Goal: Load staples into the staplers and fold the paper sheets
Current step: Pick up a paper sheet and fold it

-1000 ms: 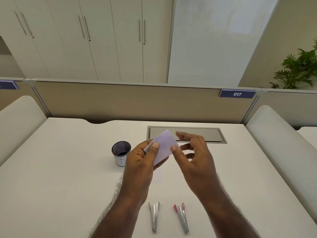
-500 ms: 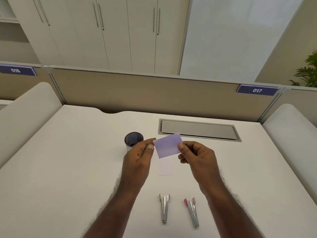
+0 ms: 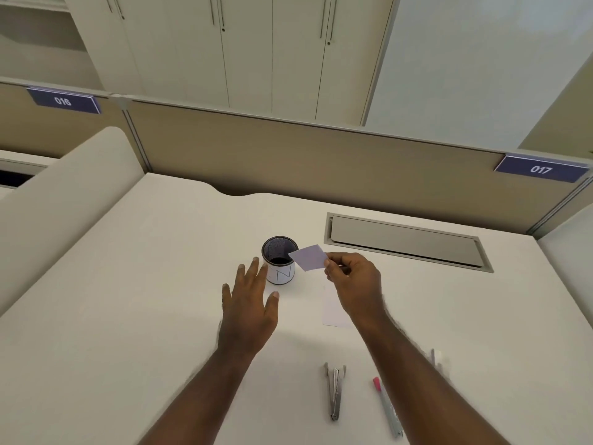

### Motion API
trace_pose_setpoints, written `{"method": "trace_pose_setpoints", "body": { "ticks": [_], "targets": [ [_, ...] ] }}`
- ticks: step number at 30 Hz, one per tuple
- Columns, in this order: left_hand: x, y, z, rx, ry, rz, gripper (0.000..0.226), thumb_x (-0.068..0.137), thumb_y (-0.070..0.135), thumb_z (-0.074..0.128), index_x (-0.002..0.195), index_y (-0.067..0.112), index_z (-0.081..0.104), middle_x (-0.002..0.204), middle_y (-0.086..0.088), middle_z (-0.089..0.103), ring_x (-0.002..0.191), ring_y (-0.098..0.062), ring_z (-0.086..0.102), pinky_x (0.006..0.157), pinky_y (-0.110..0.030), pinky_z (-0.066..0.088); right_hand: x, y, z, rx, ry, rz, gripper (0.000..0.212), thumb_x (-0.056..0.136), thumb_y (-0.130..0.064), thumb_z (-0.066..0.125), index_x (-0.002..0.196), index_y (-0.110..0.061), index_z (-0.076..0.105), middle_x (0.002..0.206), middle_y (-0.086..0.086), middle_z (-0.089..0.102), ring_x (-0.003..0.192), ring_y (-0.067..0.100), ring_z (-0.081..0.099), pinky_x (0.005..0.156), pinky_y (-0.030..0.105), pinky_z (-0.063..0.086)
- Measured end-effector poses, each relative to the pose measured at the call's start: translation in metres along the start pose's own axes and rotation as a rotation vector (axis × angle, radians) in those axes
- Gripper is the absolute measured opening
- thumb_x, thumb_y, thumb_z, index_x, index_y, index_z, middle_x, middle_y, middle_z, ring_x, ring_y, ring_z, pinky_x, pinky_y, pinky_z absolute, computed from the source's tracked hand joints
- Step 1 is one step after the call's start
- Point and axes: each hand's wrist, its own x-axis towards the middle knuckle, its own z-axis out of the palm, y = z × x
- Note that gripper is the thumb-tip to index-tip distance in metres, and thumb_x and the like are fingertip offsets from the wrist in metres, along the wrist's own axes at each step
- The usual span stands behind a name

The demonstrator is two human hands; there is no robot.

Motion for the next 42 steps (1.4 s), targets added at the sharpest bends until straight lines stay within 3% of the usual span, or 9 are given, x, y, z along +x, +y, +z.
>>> {"method": "trace_pose_setpoints", "body": {
  "ticks": [5, 9, 15, 22, 28, 33, 38, 42],
  "targets": [
    [0.010, -0.026, 0.027, 0.228, -0.096, 0.049, 0.068, 0.098, 0.044, 0.035, 0.155, 0.025, 0.004, 0.164, 0.005, -0.010, 0.150, -0.021, -0.012, 0.118, -0.057, 0.003, 0.027, 0.010, 0.036, -0.200, -0.022, -0.152, 0.020, 0.090, -0.014, 0.060, 0.099, -0.023, 0.074, 0.093, -0.009, 0.067, 0.084, 0.008, 0.063, 0.078, 0.023, 0.050],
    [0.018, -0.042, 0.046, 0.305, -0.162, 0.050, 0.069, 0.098, 0.046, 0.030, 0.155, 0.024, -0.001, 0.163, 0.001, -0.015, 0.150, -0.025, -0.013, 0.117, -0.060, 0.003, 0.050, 0.015, 0.061, -0.317, -0.065, -0.185, 0.015, 0.092, -0.016, 0.057, 0.097, -0.023, 0.068, 0.096, -0.007, 0.065, 0.086, 0.011, 0.060, 0.075, 0.031, 0.053],
    [0.022, -0.064, 0.063, 0.375, -0.275, 0.027, 0.066, 0.096, 0.045, 0.029, 0.155, 0.019, 0.014, 0.163, -0.005, -0.002, 0.150, -0.031, -0.001, 0.114, -0.064, 0.010, 0.071, 0.024, 0.093, -0.586, -0.169, -0.220, 0.017, 0.095, -0.020, 0.050, 0.096, -0.018, 0.067, 0.099, 0.001, 0.063, 0.087, 0.019, 0.058, 0.071, 0.033, 0.050],
    [0.016, -0.077, 0.077, 0.400, -0.309, 0.044, 0.065, 0.089, 0.046, 0.029, 0.141, 0.013, 0.049, 0.153, -0.014, 0.039, 0.137, -0.038, 0.041, 0.099, -0.070, 0.035, 0.080, 0.035, 0.116, -0.910, -0.243, -0.324, 0.019, 0.089, -0.012, 0.050, 0.094, -0.019, 0.067, 0.099, 0.003, 0.064, 0.085, 0.028, 0.061, 0.061, 0.028, 0.037],
    [0.014, -0.084, 0.084, 0.410, -0.298, 0.064, 0.065, 0.094, 0.048, 0.021, 0.144, 0.015, 0.045, 0.155, -0.013, 0.034, 0.141, -0.036, 0.036, 0.105, -0.069, 0.027, 0.088, 0.035, 0.126, -0.988, -0.298, -0.329, 0.023, 0.090, -0.019, 0.050, 0.101, -0.019, 0.070, 0.105, 0.005, 0.062, 0.085, 0.031, 0.064, 0.064, 0.030, 0.041],
    [0.014, -0.083, 0.084, 0.396, -0.309, 0.058, 0.064, 0.092, 0.047, 0.027, 0.144, 0.014, 0.046, 0.155, -0.012, 0.035, 0.141, -0.036, 0.036, 0.105, -0.070, 0.028, 0.094, 0.029, 0.133, -1.022, -0.406, -0.211, 0.026, 0.090, -0.023, 0.048, 0.101, -0.020, 0.071, 0.105, 0.004, 0.066, 0.089, 0.029, 0.065, 0.065, 0.029, 0.043],
    [0.015, -0.087, 0.086, 0.394, -0.306, 0.050, 0.078, 0.096, 0.053, -0.002, 0.145, 0.015, 0.044, 0.156, -0.011, 0.034, 0.142, -0.035, 0.034, 0.106, -0.069, 0.025, 0.099, 0.023, 0.134, -1.052, -0.474, -0.164, 0.027, 0.089, -0.022, 0.049, 0.106, -0.016, 0.069, 0.108, 0.004, 0.067, 0.098, 0.028, 0.064, 0.071, 0.031, 0.047],
    [0.015, -0.086, 0.085, 0.391, -0.314, 0.044, 0.080, 0.095, 0.054, -0.004, 0.145, 0.015, 0.043, 0.156, -0.011, 0.033, 0.142, -0.034, 0.034, 0.107, -0.069, 0.025, 0.102, 0.020, 0.128, -1.054, -0.524, -0.145, 0.029, 0.093, -0.027, 0.047, 0.111, -0.017, 0.068, 0.112, 0.004, 0.066, 0.101, 0.028, 0.063, 0.078, 0.034, 0.050]
  ]
}}
